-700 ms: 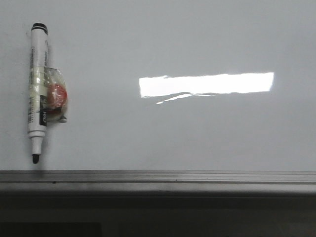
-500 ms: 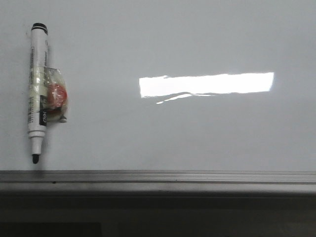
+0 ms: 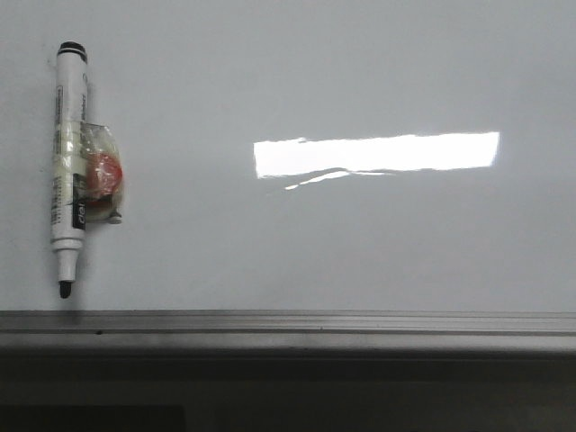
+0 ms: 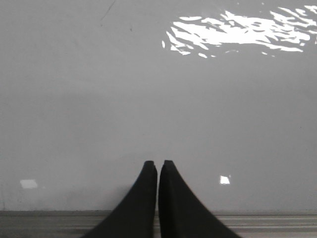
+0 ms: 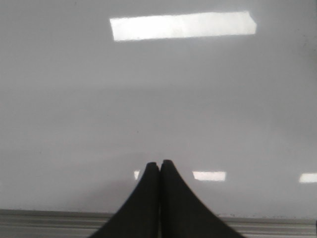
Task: Write number 3 on whiteboard
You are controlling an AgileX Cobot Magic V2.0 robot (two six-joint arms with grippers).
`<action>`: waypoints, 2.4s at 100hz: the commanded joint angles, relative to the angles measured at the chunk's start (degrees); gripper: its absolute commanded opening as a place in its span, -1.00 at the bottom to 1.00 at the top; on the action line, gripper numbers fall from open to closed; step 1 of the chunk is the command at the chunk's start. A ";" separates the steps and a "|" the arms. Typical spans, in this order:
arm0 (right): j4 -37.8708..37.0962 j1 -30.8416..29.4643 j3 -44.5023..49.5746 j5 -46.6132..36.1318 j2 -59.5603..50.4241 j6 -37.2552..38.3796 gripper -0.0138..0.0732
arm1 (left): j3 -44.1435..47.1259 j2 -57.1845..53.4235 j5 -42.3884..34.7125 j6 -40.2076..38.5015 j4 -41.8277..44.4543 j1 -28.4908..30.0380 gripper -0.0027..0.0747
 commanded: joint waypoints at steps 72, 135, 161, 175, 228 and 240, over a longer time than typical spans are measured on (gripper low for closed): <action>-0.56 -0.47 1.32 -10.24 -0.88 0.00 -0.83 | 1.87 -1.37 -10.63 -0.37 -4.36 0.23 -0.98; 18.75 -0.28 -11.02 -5.91 15.48 0.00 -0.83 | -18.29 8.47 -1.27 -0.14 -7.78 0.35 -0.98; 19.15 -0.28 -11.38 -4.58 17.41 0.00 -0.83 | -18.70 10.20 -3.71 1.46 -9.20 0.11 -0.49; 19.15 -0.28 -11.38 -1.40 17.41 0.00 -0.83 | -18.00 10.83 -8.11 1.46 -9.96 0.11 0.09; 20.00 -0.28 -14.18 -3.80 17.41 0.00 -0.83 | -15.38 24.26 -23.91 6.60 -9.35 -25.57 0.08; 20.00 -0.28 -14.18 -3.94 17.41 0.00 -0.83 | -15.38 29.60 -27.69 6.34 -9.96 -36.34 0.08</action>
